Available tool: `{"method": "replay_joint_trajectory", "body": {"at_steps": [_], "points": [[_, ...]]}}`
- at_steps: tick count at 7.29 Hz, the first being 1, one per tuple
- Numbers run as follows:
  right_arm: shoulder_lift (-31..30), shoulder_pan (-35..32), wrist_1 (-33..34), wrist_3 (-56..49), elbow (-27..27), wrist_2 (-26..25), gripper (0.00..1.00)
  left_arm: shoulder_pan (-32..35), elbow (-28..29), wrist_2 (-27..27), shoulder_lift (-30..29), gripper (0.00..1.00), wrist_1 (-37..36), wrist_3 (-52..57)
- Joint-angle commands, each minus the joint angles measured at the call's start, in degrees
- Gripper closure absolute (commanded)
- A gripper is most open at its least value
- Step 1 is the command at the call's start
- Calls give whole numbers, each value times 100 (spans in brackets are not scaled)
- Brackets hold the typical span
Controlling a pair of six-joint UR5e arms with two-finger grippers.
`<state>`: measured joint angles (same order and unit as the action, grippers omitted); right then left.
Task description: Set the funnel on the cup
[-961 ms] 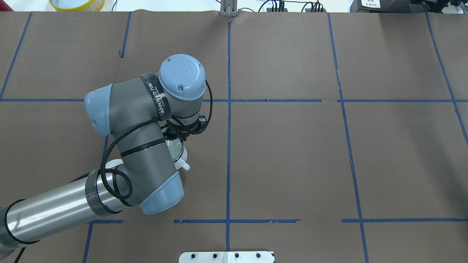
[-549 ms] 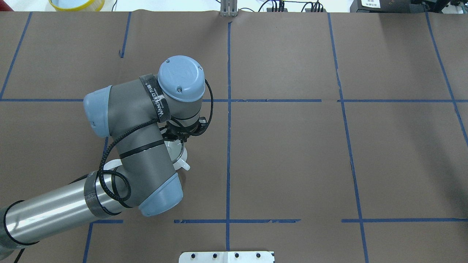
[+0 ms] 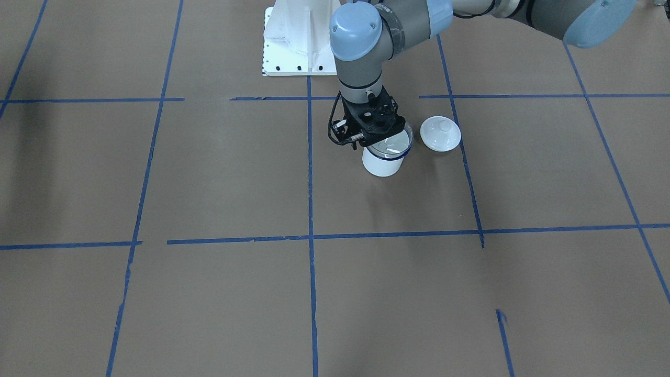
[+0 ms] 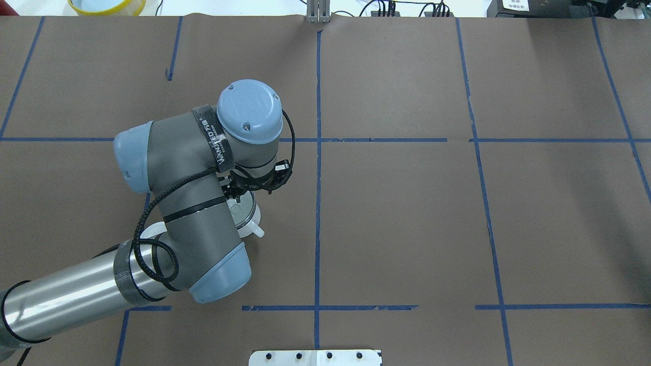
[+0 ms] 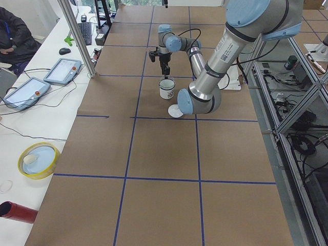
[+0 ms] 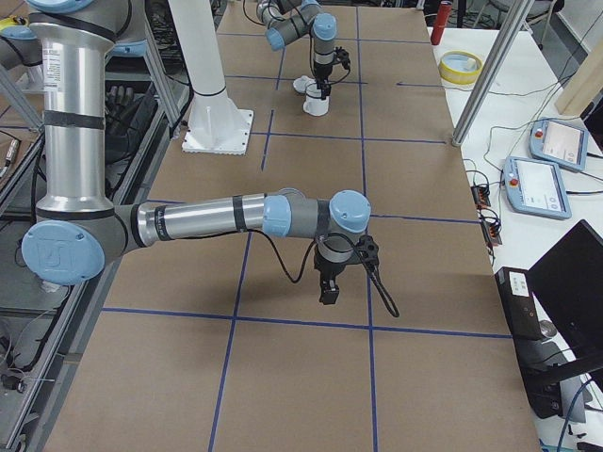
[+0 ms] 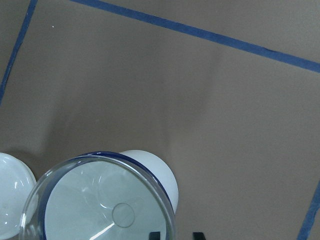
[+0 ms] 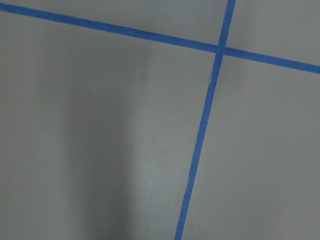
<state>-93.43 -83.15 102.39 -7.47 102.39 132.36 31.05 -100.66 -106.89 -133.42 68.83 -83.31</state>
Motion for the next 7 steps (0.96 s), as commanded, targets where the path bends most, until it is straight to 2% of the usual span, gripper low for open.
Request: {"method": "replay_joint_trajectory", "body": {"at_steps": [1, 2, 3, 4, 6, 7], "points": [[9, 0, 0, 0, 0, 0, 0, 241, -888, 19, 742, 0, 460, 1063], [0, 0, 0, 0, 0, 0, 0, 731, -1216, -25, 1296, 0, 1134, 1811], [0, 0, 0, 0, 0, 0, 0, 1197, -1254, -312, 1736, 0, 1628, 2645], [0, 0, 0, 0, 0, 0, 0, 1793, -1237, -855, 2237, 0, 2007, 3750], [0, 0, 0, 0, 0, 0, 0, 3137, -1167, -1472, 3187, 0, 2309, 6008], [0, 0, 0, 0, 0, 0, 0, 3849, -940, -1649, 3565, 0, 2310, 7246]]}}
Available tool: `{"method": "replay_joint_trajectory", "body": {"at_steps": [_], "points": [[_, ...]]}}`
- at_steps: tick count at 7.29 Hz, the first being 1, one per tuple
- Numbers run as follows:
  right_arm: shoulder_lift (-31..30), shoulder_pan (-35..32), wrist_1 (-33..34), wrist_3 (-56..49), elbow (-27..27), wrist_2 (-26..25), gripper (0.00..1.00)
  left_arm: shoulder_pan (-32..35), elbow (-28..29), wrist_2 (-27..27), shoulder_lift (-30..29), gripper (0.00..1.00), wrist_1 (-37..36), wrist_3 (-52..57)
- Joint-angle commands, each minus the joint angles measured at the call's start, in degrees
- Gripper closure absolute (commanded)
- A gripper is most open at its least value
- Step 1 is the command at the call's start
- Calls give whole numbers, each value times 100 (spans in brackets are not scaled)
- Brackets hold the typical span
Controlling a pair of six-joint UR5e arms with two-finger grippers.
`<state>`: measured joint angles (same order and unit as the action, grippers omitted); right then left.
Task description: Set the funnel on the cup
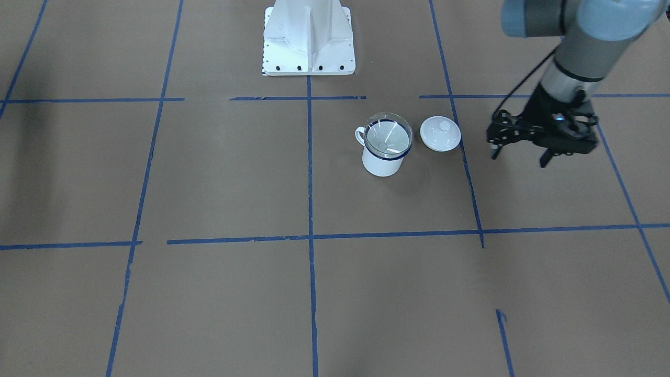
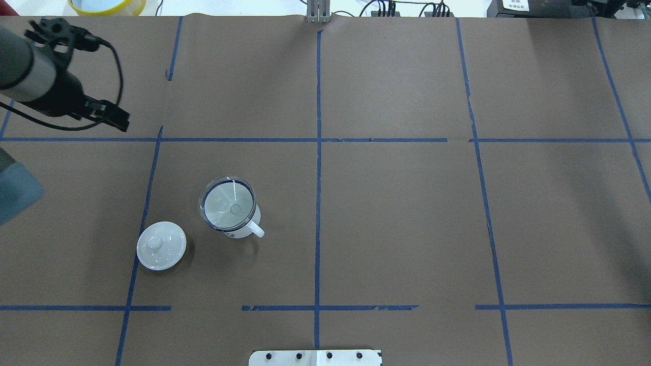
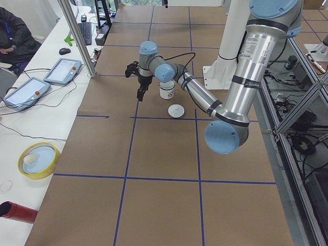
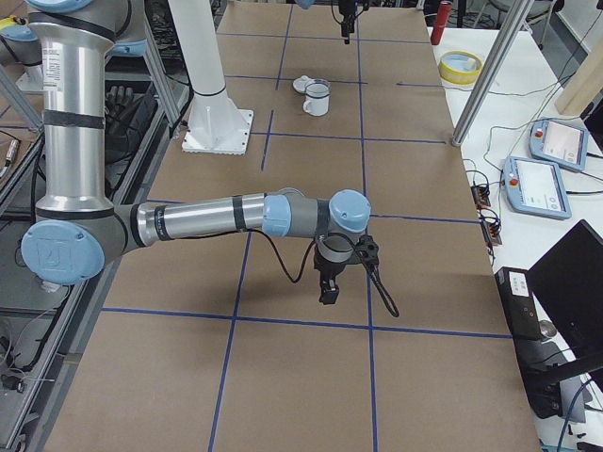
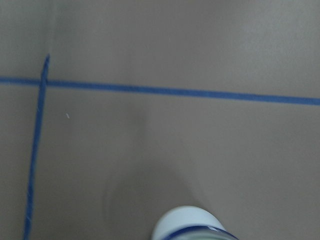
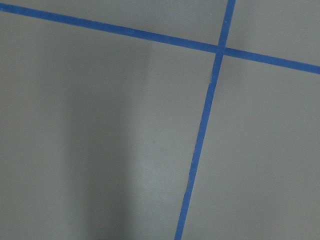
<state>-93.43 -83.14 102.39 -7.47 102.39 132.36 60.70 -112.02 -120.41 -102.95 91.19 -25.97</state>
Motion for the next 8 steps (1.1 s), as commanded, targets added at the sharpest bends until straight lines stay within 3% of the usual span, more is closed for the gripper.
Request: {"method": "replay_joint_trajectory", "body": {"at_steps": [1, 3, 5, 8], "points": [[0, 0, 0, 0, -9, 0, 0, 1613, 503, -464, 792, 0, 74, 2673], [0, 0, 0, 0, 0, 0, 0, 2767, 1110, -711, 1179, 0, 74, 4330], [0, 0, 0, 0, 0, 0, 0, 2922, 1411, -764, 1434, 0, 65, 4416], [0, 0, 0, 0, 0, 0, 0, 2930, 1420, -947, 1585, 0, -188, 4408]]}}
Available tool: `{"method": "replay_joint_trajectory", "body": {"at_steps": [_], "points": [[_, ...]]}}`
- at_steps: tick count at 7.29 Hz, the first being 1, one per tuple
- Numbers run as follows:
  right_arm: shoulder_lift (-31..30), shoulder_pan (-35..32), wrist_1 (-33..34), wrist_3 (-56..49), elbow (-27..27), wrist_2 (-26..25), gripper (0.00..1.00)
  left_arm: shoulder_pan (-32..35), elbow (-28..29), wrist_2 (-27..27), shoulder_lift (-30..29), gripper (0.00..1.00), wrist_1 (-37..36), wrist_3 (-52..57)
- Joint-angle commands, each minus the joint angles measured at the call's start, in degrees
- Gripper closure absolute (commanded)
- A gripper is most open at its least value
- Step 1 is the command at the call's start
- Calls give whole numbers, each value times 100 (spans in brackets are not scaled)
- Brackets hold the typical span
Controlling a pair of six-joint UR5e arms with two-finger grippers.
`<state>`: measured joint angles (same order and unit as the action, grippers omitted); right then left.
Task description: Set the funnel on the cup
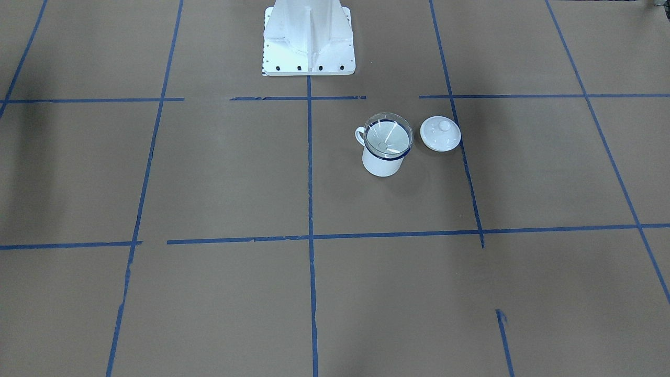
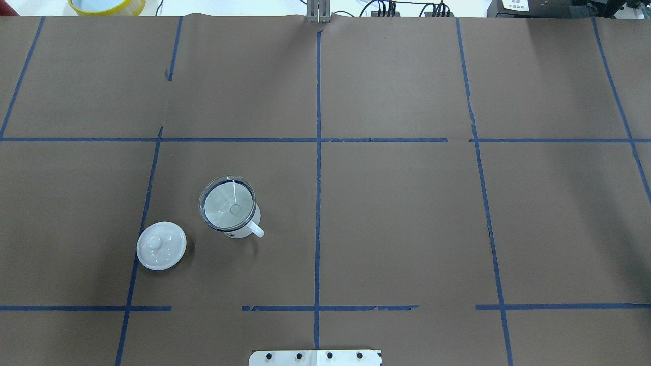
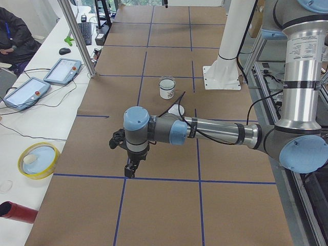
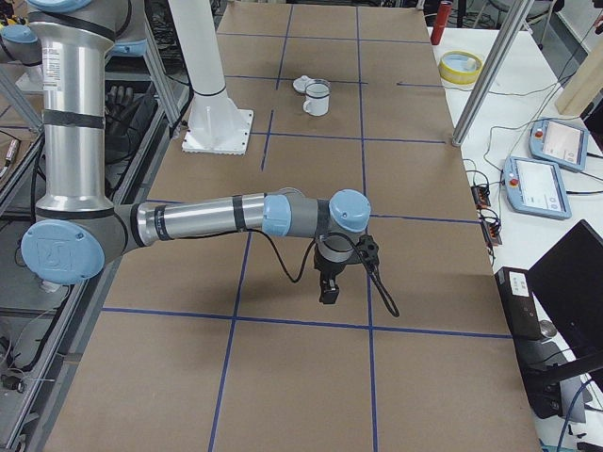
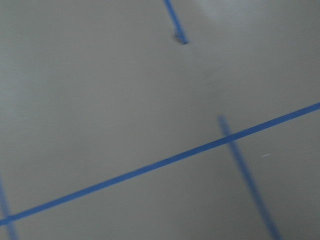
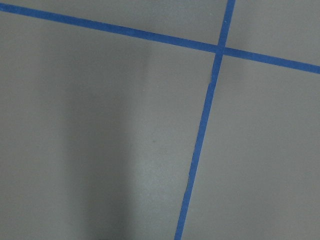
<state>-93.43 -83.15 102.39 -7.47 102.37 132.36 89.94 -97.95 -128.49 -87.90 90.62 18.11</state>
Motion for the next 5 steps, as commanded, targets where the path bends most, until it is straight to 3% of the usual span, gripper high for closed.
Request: {"method": "replay_joint_trajectory", "body": {"at_steps": [1, 5], "points": [[0, 0, 0, 0, 2, 0, 0, 6, 12, -594, 132, 0, -324, -52], [0, 0, 9, 0, 2, 0, 0, -3, 153, -669, 273, 0, -484, -61]]}}
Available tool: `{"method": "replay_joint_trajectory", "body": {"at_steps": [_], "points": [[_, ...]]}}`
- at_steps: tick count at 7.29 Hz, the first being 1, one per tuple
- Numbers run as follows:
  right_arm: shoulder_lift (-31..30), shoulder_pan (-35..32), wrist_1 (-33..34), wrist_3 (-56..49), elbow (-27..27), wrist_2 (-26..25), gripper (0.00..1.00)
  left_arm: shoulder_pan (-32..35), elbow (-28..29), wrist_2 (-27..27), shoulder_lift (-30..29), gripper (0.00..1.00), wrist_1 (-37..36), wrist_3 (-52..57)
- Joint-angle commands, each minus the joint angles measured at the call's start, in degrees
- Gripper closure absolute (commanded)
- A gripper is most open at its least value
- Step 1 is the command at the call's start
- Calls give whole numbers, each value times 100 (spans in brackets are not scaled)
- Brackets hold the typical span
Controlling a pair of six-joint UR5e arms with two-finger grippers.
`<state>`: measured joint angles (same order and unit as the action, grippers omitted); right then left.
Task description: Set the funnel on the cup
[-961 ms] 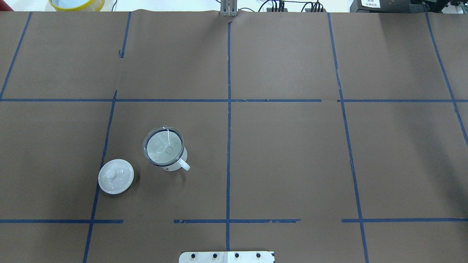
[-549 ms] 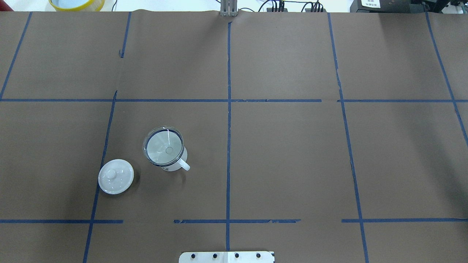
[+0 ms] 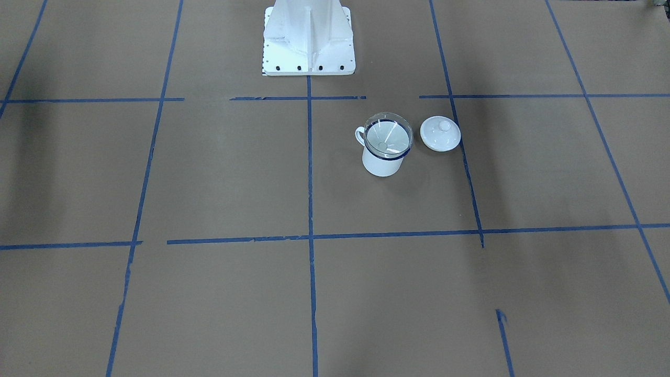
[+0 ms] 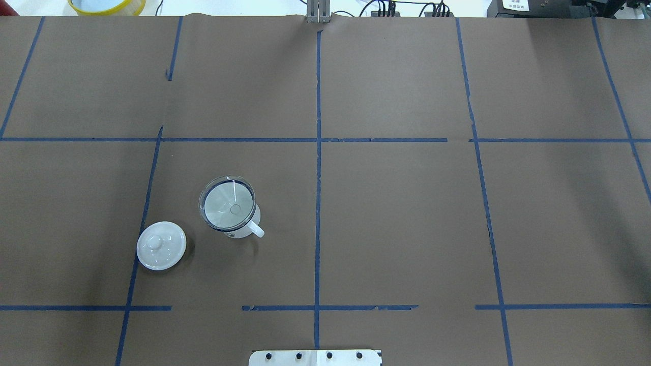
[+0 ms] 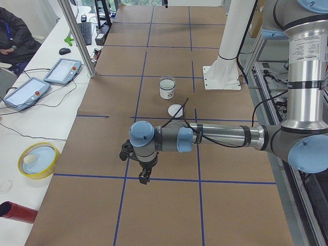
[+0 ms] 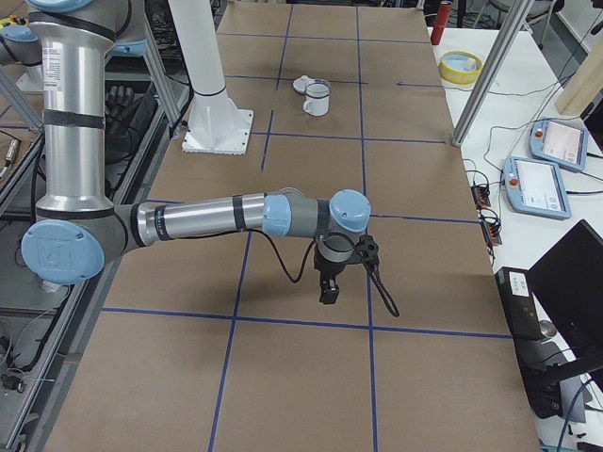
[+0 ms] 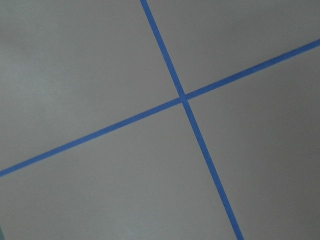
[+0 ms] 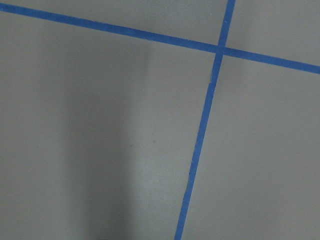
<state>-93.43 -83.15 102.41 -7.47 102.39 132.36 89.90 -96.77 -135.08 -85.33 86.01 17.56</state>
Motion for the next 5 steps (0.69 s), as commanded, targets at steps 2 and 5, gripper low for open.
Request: {"method": "replay_joint_trajectory", "body": {"at_steps": [2, 5], "points": [[0, 0, -2, 0, 0, 0, 0, 106, 62, -10, 42, 0, -41, -25], [0, 0, -2, 0, 0, 0, 0, 195, 71, -9, 43, 0, -50, -578]]}}
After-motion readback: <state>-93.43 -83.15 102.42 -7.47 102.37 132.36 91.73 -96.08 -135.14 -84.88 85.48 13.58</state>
